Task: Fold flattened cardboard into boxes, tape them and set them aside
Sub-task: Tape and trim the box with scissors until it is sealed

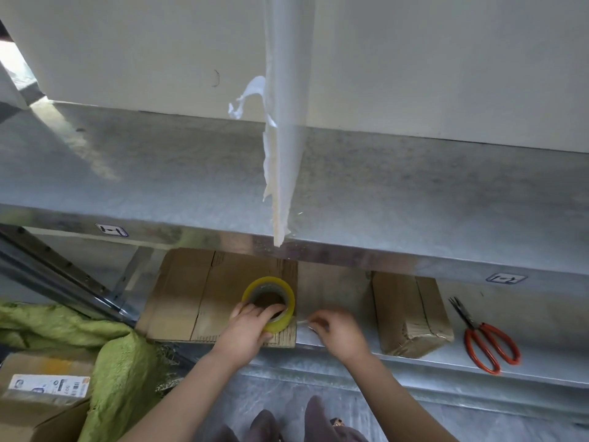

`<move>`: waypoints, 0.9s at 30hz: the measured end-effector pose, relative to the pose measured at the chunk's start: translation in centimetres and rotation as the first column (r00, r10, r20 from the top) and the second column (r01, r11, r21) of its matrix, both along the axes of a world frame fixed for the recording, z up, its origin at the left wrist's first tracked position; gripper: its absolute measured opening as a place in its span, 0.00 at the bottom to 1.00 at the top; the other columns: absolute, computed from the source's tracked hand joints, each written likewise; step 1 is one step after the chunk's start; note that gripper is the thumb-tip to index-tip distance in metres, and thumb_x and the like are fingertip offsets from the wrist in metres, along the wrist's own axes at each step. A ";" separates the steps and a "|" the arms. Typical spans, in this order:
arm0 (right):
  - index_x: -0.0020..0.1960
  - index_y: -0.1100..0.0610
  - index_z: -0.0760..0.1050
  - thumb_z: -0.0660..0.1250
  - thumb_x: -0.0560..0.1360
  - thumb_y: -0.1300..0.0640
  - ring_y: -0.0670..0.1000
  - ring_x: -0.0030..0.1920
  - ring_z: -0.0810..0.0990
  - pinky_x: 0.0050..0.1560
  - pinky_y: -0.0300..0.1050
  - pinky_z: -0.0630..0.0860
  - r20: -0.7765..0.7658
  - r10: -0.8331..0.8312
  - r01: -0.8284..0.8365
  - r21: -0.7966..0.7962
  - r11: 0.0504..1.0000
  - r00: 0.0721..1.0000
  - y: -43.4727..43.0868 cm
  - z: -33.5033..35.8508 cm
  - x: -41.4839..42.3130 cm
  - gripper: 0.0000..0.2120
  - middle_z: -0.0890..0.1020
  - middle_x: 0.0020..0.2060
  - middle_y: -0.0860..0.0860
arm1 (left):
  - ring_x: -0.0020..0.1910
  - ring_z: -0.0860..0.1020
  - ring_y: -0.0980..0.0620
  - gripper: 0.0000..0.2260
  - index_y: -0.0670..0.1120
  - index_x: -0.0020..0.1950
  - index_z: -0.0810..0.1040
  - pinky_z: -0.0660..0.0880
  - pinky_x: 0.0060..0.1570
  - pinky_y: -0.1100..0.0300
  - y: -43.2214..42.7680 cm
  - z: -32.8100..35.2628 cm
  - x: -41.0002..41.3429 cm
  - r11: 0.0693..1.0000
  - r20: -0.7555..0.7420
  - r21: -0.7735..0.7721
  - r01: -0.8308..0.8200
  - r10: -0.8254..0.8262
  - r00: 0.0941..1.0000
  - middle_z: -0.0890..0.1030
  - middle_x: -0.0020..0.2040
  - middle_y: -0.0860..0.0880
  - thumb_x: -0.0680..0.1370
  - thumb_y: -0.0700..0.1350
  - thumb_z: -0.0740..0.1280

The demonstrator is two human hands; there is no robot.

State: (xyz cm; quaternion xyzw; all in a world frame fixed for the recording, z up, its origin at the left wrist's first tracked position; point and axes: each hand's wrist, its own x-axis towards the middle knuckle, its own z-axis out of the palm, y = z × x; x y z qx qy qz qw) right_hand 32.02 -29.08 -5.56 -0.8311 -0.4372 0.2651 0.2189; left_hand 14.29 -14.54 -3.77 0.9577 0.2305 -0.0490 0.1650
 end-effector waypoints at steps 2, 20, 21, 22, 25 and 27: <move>0.61 0.51 0.78 0.69 0.76 0.51 0.48 0.48 0.81 0.49 0.40 0.75 -0.046 -0.103 0.103 -0.008 0.995 0.994 -0.2 0.5 -0.4 0.14 0.84 0.45 0.48 | 0.67 0.68 0.50 0.25 0.58 0.74 0.59 0.52 0.71 0.56 0.1 0.8 0.0 0.999 -0.013 -0.048 -0.004 0.003 1.000 0.74 0.64 0.52 0.79 0.51 0.64; 0.40 0.46 0.77 0.70 0.75 0.53 0.41 0.38 0.77 0.38 0.31 0.71 -0.147 -0.245 0.281 0.333 0.900 0.958 -8.9 10.1 0.2 0.06 0.80 0.33 0.43 | 0.54 0.69 0.61 0.23 0.53 0.62 0.70 0.62 0.51 0.75 -6.8 9.1 1.5 0.973 0.241 -0.231 0.020 0.037 0.970 0.69 0.52 0.64 0.71 0.56 0.73; 0.39 0.46 0.77 0.70 0.75 0.53 0.42 0.37 0.77 0.37 0.31 0.70 -0.109 -0.257 0.279 0.336 0.900 0.960 -9.9 10.6 0.6 0.07 0.80 0.33 0.43 | 0.52 0.70 0.63 0.22 0.53 0.60 0.72 0.63 0.50 0.76 -7.7 9.6 1.9 0.971 0.277 -0.240 0.006 0.063 0.959 0.70 0.52 0.66 0.70 0.55 0.74; 0.38 0.46 0.76 0.71 0.74 0.53 0.43 0.37 0.78 0.37 0.31 0.70 -0.069 -0.275 0.282 0.337 0.898 0.959 -11.0 11.0 1.3 0.07 0.80 0.32 0.43 | 0.53 0.70 0.64 0.22 0.54 0.59 0.73 0.63 0.50 0.76 -8.7 10.0 2.4 0.967 0.304 -0.254 -0.012 0.091 0.948 0.71 0.51 0.66 0.69 0.55 0.75; 0.36 0.48 0.77 0.72 0.74 0.54 0.41 0.37 0.78 0.37 0.29 0.70 -0.086 -0.334 0.343 0.333 0.878 0.939 -14.5 11.9 4.1 0.09 0.81 0.30 0.43 | 0.51 0.72 0.64 0.22 0.56 0.58 0.74 0.63 0.49 0.77 -11.4 10.9 4.3 0.962 0.326 -0.271 -0.031 0.122 0.937 0.76 0.51 0.62 0.68 0.55 0.77; 0.35 0.48 0.78 0.72 0.73 0.55 0.40 0.36 0.78 0.38 0.30 0.71 -0.122 -0.353 0.373 0.342 0.862 0.928 -16.9 12.2 5.9 0.09 0.81 0.30 0.43 | 0.54 0.73 0.60 0.23 0.56 0.60 0.74 0.62 0.51 0.75 -13.0 11.0 5.7 0.975 0.306 -0.221 -0.016 0.085 0.948 0.77 0.54 0.60 0.68 0.56 0.76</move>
